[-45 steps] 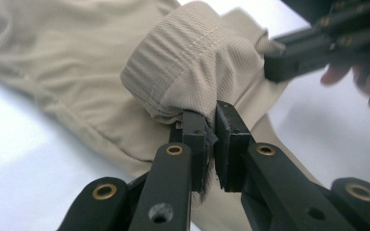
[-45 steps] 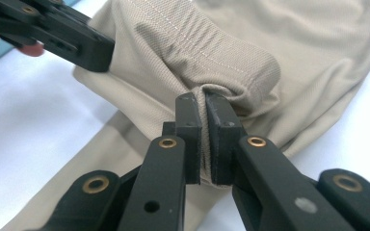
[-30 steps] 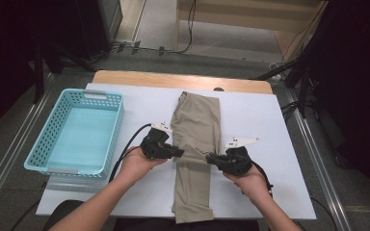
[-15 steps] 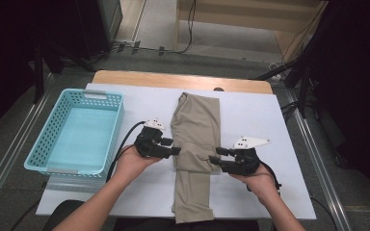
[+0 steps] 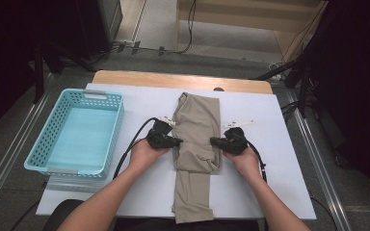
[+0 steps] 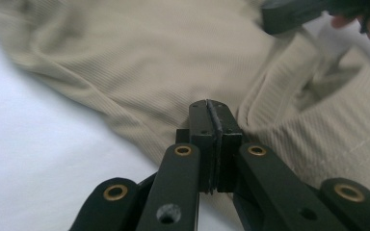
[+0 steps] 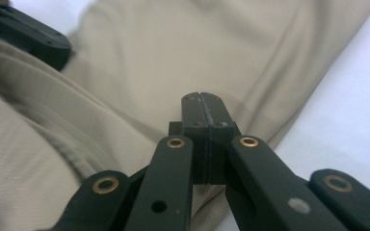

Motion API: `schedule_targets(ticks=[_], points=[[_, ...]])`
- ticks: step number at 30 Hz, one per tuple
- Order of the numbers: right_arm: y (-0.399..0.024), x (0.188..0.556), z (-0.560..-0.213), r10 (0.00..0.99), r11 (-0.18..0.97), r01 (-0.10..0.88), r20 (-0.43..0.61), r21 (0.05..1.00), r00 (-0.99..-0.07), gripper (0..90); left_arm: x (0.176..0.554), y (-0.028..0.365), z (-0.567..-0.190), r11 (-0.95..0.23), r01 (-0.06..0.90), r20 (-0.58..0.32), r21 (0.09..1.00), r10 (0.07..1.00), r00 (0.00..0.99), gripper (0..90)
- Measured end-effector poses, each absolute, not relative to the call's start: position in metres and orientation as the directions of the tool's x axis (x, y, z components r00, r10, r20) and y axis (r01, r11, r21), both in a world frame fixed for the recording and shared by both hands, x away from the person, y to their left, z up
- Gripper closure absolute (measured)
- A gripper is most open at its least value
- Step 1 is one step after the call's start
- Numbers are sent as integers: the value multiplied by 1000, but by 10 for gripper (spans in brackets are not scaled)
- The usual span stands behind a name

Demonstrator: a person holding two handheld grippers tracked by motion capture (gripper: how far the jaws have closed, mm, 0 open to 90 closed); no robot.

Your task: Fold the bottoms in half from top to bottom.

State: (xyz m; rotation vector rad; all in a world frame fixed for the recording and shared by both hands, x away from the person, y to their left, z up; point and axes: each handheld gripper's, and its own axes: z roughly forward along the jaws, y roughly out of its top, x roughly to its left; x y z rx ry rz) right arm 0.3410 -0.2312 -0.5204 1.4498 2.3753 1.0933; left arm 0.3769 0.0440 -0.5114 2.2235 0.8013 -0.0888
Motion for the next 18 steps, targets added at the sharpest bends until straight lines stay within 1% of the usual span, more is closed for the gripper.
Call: schedule_targets(ticks=[1,4,8,10,12,18], points=[[-231,339,-522,817,263,705,236,659,-525,874,376,44,-511,-515,574,-303,636,518,800,895],[-232,332,-519,790,262,720,286,642,-543,874,369,46,-509,-514,579,-321,633,507,800,893],[-229,311,-513,755,322,710,282,627,-592,874,356,43,-502,-537,557,-322,633,472,821,891],[-228,299,-507,740,338,696,278,634,-613,873,347,42,-498,-548,542,-321,638,450,833,874],[-229,289,-500,724,339,686,288,643,-627,850,341,43,-493,-557,535,-330,635,431,840,874],[-227,260,-485,683,357,655,292,666,-669,847,320,47,-487,-575,521,-351,631,388,852,875]])
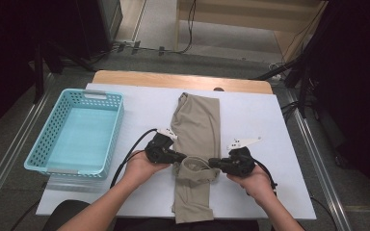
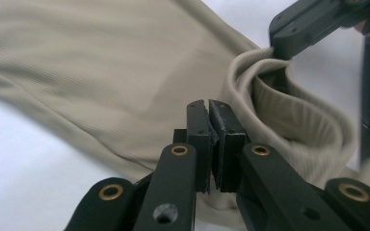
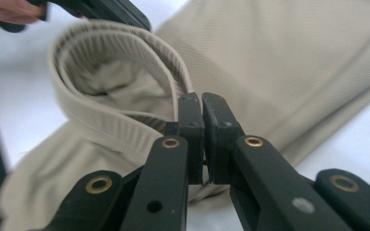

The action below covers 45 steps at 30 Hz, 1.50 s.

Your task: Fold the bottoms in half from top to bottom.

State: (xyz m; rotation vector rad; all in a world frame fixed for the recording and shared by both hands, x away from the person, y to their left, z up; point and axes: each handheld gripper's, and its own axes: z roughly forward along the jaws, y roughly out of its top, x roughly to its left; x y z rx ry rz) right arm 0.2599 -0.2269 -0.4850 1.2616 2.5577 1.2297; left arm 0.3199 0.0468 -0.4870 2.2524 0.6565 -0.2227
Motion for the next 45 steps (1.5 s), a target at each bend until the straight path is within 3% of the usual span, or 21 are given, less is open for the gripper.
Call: schedule_targets(ticks=[8,16,20,25,34,40,45], points=[[-231,231,-465,659,365,598,255,714,-707,845,299,41,-486,-604,488,-357,630,332,873,874],[-236,244,-472,701,344,598,226,724,-676,841,298,37,-490,-620,483,-370,618,313,875,874],[-235,247,-486,703,353,604,224,715,-676,798,304,43,-486,-569,509,-385,646,333,861,872],[-226,251,-502,688,411,625,225,663,-690,806,311,51,-481,-528,530,-378,663,374,847,838],[-217,217,-501,620,483,606,243,632,-746,809,319,61,-473,-462,539,-366,704,415,833,737],[-208,206,-493,565,474,549,240,689,-790,642,322,65,-471,-445,544,-363,711,431,826,693],[-195,200,-503,539,517,518,211,682,-815,411,323,66,-471,-434,550,-368,713,436,821,685]])
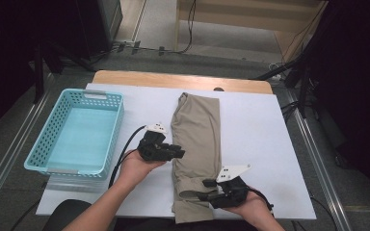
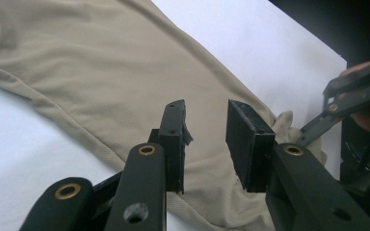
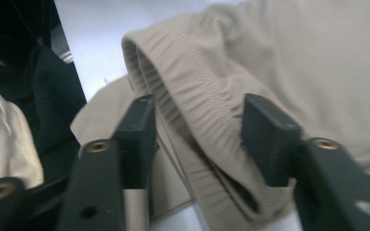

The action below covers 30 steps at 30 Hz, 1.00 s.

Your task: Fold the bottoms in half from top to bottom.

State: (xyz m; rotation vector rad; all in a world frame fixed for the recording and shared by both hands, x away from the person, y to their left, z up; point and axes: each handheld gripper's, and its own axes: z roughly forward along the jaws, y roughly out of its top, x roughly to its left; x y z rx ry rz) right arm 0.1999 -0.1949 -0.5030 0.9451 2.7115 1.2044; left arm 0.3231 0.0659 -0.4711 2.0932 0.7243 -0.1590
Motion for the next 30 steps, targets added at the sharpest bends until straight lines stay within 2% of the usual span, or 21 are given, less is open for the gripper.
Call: schedule_targets(ticks=[2,4,8,10,12,17,26,30], points=[[-191,200,-509,535,538,512,199,669,-821,371,323,66,-471,-433,555,-372,710,439,818,676],[-188,199,-517,536,575,495,157,651,-829,374,323,66,-472,-435,556,-373,708,439,817,675],[-185,193,-523,527,595,412,52,690,-848,434,323,64,-472,-440,555,-371,706,438,819,669],[-183,190,-523,526,619,374,-11,691,-850,503,323,64,-473,-439,558,-374,704,439,817,668],[-182,192,-521,558,605,410,4,682,-830,628,322,63,-473,-437,556,-372,707,439,818,669],[-185,204,-513,605,524,553,174,648,-777,749,325,65,-473,-428,560,-373,709,446,813,669],[-187,193,-487,588,470,590,266,656,-764,762,330,73,-469,-387,580,-384,717,475,792,668],[-187,181,-482,566,490,582,272,649,-779,761,332,75,-469,-384,588,-384,712,488,784,623]])
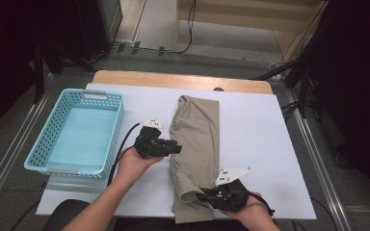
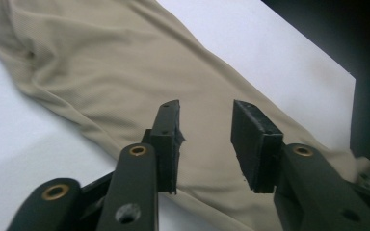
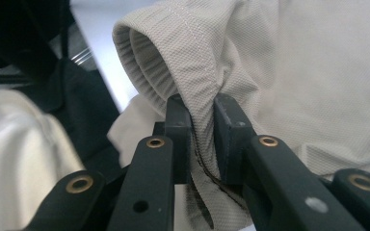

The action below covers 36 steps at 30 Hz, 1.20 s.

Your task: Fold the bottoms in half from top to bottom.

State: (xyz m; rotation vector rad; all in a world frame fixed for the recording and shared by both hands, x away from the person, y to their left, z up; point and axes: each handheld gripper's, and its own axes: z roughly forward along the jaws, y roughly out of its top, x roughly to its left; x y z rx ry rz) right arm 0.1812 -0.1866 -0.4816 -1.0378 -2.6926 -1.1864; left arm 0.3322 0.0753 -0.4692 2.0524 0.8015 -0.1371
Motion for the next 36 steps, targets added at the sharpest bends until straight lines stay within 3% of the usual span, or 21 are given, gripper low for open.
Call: schedule_targets(ticks=[4,9,13,20,27,29,32,36], points=[[-185,168,-485,532,535,558,261,634,-806,736,334,75,-470,-386,591,-374,709,505,778,542],[-190,173,-486,516,488,533,265,691,-815,464,336,73,-471,-396,578,-333,713,535,777,448],[-197,181,-483,536,429,526,261,735,-803,381,340,73,-473,-386,583,-338,715,539,771,393],[-205,209,-489,597,385,499,203,776,-776,424,350,70,-477,-375,580,-325,723,556,765,365],[-215,247,-496,699,304,514,179,802,-693,457,367,62,-488,-401,590,-301,701,584,754,273],[-220,258,-498,703,284,516,191,808,-685,428,374,59,-489,-395,582,-286,711,593,753,272],[-224,275,-497,727,281,549,199,788,-657,315,386,56,-487,-382,577,-283,722,598,750,243],[-226,295,-499,752,294,569,181,768,-633,254,399,52,-486,-385,575,-269,722,609,746,242]])
